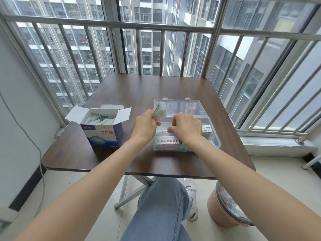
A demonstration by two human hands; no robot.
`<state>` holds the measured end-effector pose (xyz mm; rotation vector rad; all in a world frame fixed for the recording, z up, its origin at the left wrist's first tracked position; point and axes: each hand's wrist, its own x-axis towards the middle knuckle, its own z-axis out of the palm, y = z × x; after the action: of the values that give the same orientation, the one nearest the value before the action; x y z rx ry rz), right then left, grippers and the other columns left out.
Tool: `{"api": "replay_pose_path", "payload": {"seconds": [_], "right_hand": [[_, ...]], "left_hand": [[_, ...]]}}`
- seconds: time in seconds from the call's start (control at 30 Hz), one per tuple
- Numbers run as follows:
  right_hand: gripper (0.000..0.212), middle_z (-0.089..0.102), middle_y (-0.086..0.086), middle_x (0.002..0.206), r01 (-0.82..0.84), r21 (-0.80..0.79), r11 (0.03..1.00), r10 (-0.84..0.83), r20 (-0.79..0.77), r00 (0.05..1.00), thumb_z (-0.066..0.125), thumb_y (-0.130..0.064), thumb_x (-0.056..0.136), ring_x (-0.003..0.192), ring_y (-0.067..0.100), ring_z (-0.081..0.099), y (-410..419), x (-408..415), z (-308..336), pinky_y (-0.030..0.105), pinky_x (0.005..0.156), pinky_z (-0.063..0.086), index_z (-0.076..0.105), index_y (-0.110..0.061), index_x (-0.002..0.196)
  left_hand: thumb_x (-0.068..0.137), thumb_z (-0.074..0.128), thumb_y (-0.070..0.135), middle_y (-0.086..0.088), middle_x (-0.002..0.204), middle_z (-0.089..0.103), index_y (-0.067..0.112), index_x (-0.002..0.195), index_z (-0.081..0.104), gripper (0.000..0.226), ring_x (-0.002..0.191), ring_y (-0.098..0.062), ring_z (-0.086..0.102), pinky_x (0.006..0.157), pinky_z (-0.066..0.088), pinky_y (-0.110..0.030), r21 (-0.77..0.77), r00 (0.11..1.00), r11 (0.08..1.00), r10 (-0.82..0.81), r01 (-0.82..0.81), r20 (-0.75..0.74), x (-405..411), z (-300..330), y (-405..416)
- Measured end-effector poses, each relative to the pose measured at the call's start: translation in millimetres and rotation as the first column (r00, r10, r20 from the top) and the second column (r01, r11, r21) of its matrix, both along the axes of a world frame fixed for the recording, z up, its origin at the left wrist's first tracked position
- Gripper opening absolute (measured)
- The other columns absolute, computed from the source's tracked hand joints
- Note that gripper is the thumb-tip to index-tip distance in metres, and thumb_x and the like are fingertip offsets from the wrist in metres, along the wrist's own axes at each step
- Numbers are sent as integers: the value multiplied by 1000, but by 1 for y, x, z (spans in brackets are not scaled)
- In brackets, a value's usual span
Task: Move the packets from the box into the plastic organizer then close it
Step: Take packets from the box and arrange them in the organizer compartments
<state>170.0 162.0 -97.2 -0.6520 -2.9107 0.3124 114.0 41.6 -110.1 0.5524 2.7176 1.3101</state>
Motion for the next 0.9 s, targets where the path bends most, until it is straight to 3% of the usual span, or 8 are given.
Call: {"api": "replay_pose_path", "payload": {"seconds": [0.13,0.33,0.43,0.47,0.53,0.6,0.73,0.9], "right_hand": [[23,66,7,105,-31,77,997,29,30,999,66,-33,85,101,28,61,-2,-1,1,30,72,39,65,-16,101],[28,59,6,113,-77,107,991,72,52,996,63,-34,87,105,27,59,-1,0,2,33,79,42,64,-16,107],[17,66,2,103,-55,-154,986,36,-128,991,56,-26,90,95,19,61,8,5,10,31,76,43,68,-19,100],[16,67,2,95,-61,-385,921,-26,-217,976,55,-21,90,82,15,62,11,6,16,27,70,43,68,-18,99],[14,66,1,85,-144,-797,586,-149,-281,948,57,-18,90,59,7,58,16,13,28,22,55,44,66,-13,100],[20,66,2,82,-208,-901,380,-145,-280,949,64,-19,88,55,7,61,18,19,33,16,51,46,64,-6,103],[9,66,4,62,-237,-880,412,-159,-325,932,69,-4,82,47,4,60,19,25,30,13,50,47,65,0,89],[3,67,0,56,-273,-922,274,-233,-339,912,67,0,83,54,7,65,25,23,26,13,55,51,64,-1,82]], "left_hand": [[97,42,17,3,91,71,13,103,58,17,55,-17,58,59,48,-17,90,999,995,-52,52,1,2,5,-3],[93,54,10,-1,84,69,14,98,58,7,37,-2,50,39,37,-14,441,960,897,-102,-24,262,5,14,-5],[90,61,9,0,78,63,11,98,58,9,37,-1,52,39,39,-13,494,950,867,-99,-64,296,5,21,-4],[89,63,9,0,78,63,11,98,58,10,38,-2,53,39,39,-14,501,947,863,-105,-65,303,6,23,-3],[88,64,10,1,78,63,14,95,59,10,39,-2,55,40,41,-14,516,937,856,-145,-42,317,9,24,-4],[89,64,14,3,79,65,18,93,60,7,43,-4,58,43,45,-14,527,913,850,-228,17,339,14,26,-4],[95,54,25,7,75,71,21,95,61,7,52,-9,65,49,51,-18,567,874,821,-320,64,365,22,28,-5],[97,52,19,0,75,56,20,90,58,9,47,-9,65,46,52,-18,588,908,807,-212,-46,362,19,28,-9]]}}
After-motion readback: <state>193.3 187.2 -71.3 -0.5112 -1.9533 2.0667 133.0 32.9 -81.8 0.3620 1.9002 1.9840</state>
